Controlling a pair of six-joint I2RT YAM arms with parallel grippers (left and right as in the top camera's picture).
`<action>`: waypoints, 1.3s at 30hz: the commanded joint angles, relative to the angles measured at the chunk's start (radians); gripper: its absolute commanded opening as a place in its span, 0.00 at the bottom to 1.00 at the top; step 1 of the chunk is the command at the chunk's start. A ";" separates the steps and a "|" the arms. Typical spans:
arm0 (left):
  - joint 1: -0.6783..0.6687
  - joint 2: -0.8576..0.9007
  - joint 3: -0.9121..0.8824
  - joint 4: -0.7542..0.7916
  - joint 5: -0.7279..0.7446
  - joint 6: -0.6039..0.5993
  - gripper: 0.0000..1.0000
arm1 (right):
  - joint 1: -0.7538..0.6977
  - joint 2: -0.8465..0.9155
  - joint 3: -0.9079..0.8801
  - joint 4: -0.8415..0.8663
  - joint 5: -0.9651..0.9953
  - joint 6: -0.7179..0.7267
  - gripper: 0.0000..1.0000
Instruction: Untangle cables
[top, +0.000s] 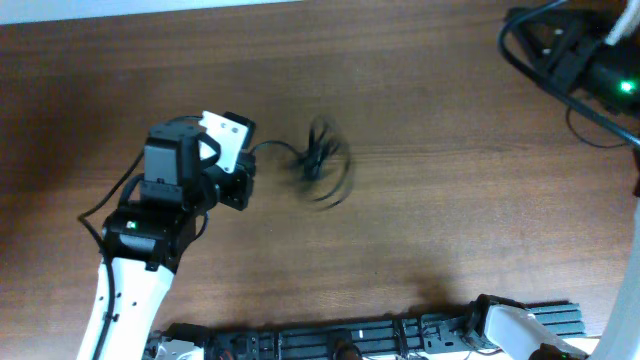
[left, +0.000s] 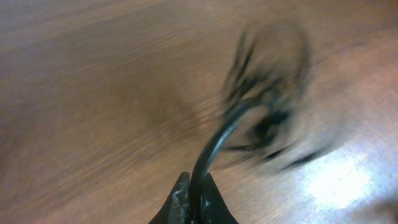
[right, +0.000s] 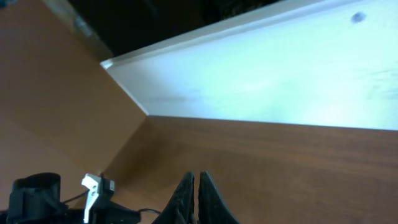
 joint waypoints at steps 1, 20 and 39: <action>0.066 -0.001 0.008 0.011 -0.024 -0.092 0.00 | -0.051 -0.010 0.021 0.002 -0.049 0.014 0.04; 0.077 0.000 0.008 0.562 0.437 -0.507 0.00 | -0.021 0.018 0.020 -0.411 -0.103 -0.357 0.62; 0.077 -0.001 0.010 0.986 0.455 -1.143 0.00 | 0.498 0.192 0.020 -0.566 0.224 -0.698 0.63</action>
